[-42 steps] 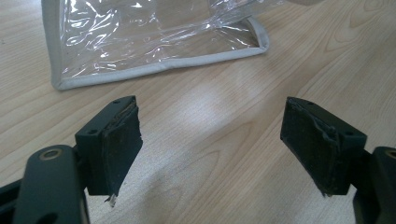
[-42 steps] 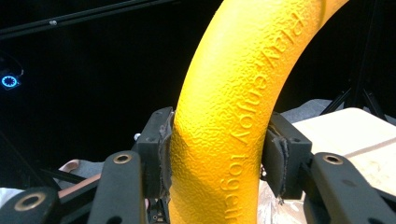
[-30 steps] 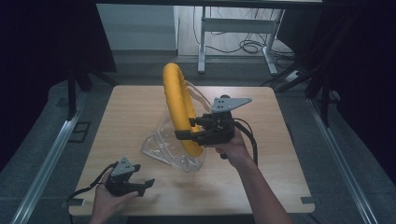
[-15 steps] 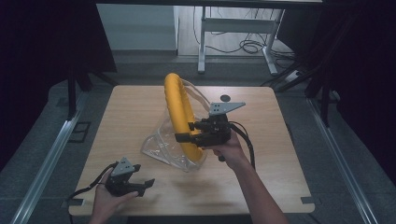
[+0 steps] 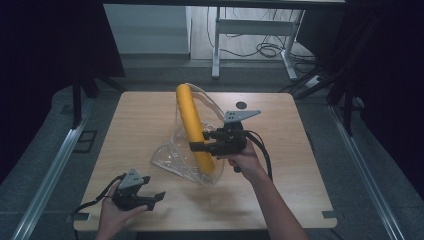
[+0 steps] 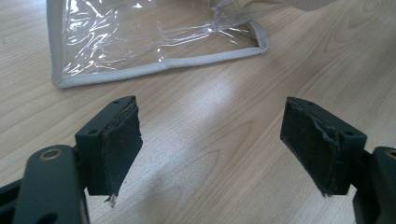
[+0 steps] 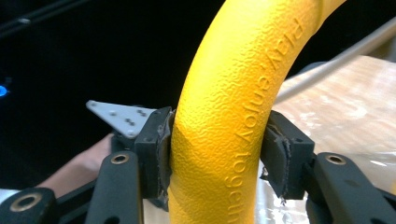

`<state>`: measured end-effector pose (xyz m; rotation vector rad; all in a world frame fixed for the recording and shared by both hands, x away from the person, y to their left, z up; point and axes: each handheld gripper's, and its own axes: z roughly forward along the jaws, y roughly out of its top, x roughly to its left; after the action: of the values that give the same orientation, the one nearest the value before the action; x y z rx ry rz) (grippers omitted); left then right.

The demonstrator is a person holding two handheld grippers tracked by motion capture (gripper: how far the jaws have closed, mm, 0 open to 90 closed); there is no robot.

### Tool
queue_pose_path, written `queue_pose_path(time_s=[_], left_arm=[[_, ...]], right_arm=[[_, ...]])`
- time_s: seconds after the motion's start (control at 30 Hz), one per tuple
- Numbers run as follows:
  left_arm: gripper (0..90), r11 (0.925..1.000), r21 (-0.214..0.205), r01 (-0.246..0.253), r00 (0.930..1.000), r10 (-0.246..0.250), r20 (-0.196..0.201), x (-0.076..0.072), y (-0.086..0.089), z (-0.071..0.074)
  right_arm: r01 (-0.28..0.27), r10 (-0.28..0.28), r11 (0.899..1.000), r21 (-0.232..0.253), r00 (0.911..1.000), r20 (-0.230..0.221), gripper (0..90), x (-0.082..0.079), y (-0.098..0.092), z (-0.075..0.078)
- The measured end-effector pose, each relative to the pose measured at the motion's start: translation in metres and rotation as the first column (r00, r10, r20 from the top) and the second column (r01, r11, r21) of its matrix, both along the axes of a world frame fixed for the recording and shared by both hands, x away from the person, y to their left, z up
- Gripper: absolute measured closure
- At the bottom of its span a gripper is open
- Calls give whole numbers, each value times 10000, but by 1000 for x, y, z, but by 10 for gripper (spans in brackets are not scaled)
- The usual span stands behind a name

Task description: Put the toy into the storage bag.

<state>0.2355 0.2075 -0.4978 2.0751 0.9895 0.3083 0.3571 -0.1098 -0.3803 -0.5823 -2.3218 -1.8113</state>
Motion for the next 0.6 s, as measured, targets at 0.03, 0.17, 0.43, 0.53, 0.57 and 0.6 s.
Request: queue_pose_path(time_s=[0.03, 0.17, 0.43, 0.53, 0.57, 0.6], left_arm=[[201, 10000, 16, 7, 10000, -7, -6, 0, 0, 0], [201, 10000, 16, 7, 10000, -7, -13, 0, -1, 0], [201, 10000, 22, 16, 10000, -16, -14, 0, -1, 0], [201, 10000, 33, 23, 10000, -23, -13, 0, -1, -1], [201, 10000, 34, 25, 10000, -25, -16, 0, -1, -1], [201, 10000, 35, 23, 10000, -23, -17, 0, -1, -1]], right_arm=[[112, -112, 9999, -16, 9999, 38, 471, 1, -1, -1], [687, -679, 9974, -202, 9970, 379, 457, 1, -3, -3], [885, -854, 9950, -468, 9943, 644, 447, -1, -1, -5], [945, -913, 9942, -511, 9938, 627, 423, -1, 0, -6], [977, -945, 9939, -510, 9935, 629, 414, -1, 0, -6], [1065, -1032, 9930, -514, 9926, 638, 393, -1, -1, -7]])
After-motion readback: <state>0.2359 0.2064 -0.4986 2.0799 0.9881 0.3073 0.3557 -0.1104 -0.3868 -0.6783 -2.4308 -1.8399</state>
